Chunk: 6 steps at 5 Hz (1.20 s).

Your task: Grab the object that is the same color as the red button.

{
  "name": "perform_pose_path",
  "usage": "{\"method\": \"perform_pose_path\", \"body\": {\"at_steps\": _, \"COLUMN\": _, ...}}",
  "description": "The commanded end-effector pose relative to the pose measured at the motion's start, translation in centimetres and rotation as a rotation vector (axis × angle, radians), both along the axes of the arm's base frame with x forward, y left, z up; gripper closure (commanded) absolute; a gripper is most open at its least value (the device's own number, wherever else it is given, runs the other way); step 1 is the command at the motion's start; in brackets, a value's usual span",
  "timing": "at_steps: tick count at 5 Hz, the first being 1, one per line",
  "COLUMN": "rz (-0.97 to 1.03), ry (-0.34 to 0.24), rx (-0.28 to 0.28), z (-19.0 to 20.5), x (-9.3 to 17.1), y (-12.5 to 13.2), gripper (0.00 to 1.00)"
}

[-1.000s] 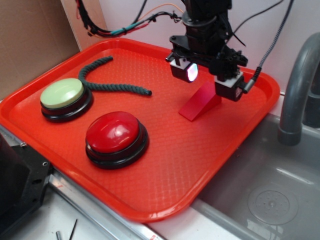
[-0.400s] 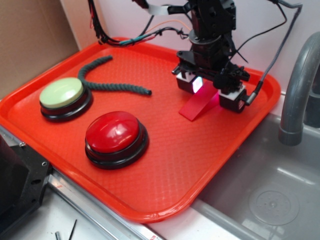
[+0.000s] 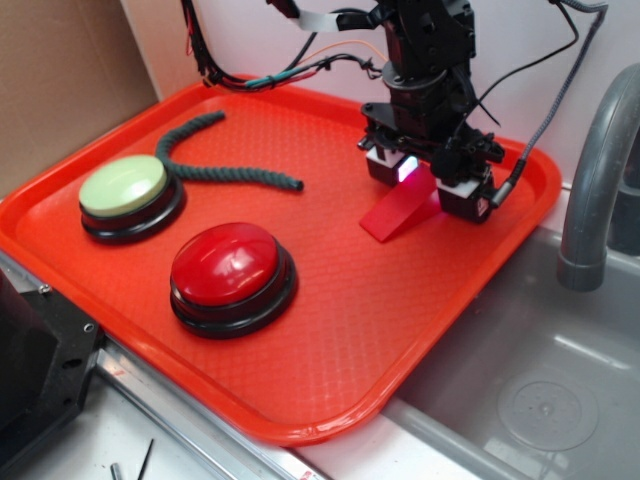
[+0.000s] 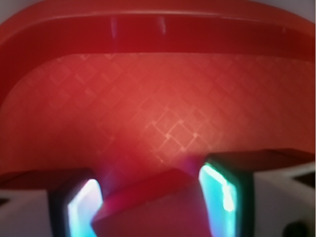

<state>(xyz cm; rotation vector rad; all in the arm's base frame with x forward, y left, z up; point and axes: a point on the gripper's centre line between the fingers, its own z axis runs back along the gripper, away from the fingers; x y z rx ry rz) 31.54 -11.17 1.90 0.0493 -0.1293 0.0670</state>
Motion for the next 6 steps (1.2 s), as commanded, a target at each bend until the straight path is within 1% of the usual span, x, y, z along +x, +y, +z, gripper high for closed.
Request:
{"method": "perform_pose_path", "body": {"at_steps": 1, "rz": -0.086, "ry": -0.008, "rx": -0.035, "z": 7.2, "x": 1.6, "y": 0.7, "gripper": 1.00}}
{"method": "perform_pose_path", "body": {"at_steps": 2, "rz": -0.062, "ry": -0.003, "rx": -0.050, "z": 11.8, "x": 1.7, "y": 1.4, "gripper": 1.00}}
{"method": "perform_pose_path", "body": {"at_steps": 3, "rz": -0.019, "ry": -0.015, "rx": -0.100, "z": 16.8, "x": 0.8, "y": 3.2, "gripper": 1.00}}
{"method": "perform_pose_path", "body": {"at_steps": 4, "rz": 0.009, "ry": -0.034, "rx": -0.155, "z": 21.1, "x": -0.8, "y": 4.7, "gripper": 1.00}}
{"method": "perform_pose_path", "body": {"at_steps": 5, "rz": 0.046, "ry": -0.051, "rx": -0.179, "z": 22.8, "x": -2.3, "y": 6.0, "gripper": 1.00}}
{"method": "perform_pose_path", "body": {"at_steps": 6, "rz": 0.008, "ry": -0.049, "rx": -0.168, "z": 22.7, "x": -2.9, "y": 6.7, "gripper": 1.00}}
